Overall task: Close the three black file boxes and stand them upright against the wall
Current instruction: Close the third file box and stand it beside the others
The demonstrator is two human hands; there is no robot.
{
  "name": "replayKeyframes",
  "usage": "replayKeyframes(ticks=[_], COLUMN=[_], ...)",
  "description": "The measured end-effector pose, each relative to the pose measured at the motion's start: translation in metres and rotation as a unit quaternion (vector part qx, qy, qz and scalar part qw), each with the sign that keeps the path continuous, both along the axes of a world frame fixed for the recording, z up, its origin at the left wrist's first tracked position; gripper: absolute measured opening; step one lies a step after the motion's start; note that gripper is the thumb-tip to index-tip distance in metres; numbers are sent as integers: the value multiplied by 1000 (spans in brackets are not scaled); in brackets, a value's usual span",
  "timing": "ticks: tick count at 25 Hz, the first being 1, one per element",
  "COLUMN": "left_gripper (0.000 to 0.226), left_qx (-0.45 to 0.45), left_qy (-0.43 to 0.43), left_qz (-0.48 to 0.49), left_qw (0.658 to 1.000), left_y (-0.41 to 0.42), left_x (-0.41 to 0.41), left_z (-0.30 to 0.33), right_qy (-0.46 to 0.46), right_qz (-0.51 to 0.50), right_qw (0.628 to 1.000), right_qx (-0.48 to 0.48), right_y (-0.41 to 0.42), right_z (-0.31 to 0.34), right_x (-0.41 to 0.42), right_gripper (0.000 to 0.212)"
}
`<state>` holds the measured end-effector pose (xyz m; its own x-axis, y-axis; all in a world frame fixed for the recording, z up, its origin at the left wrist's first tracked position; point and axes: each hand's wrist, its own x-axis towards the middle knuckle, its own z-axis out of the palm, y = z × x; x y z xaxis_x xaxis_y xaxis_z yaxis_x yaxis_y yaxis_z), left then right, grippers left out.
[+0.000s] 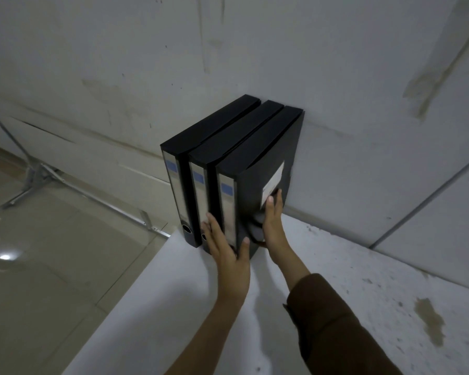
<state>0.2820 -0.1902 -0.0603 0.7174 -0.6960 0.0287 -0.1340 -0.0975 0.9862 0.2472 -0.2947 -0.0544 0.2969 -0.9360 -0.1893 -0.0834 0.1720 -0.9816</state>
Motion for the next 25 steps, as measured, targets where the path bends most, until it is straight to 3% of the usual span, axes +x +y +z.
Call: replayKeyframes(ticks=[8,17,25], left_gripper=[93,77,73], left_qx=[11,1,28], left_qy=[23,49,25], left_qz=[-1,97,130], left_qw=[1000,994,991], left_y=[-3,4,13], left_x=[3,-24,-70], left_z=[0,47,97], right_qy=[6,10,68], right_qz=[-10,-23,98], right_qw=[1000,995,988], right_qx=[8,-93,-100], right_y=[-3,18,55], right_z=[-1,57,111], right_x=[-2,-47,-112], right_gripper=[55,48,50])
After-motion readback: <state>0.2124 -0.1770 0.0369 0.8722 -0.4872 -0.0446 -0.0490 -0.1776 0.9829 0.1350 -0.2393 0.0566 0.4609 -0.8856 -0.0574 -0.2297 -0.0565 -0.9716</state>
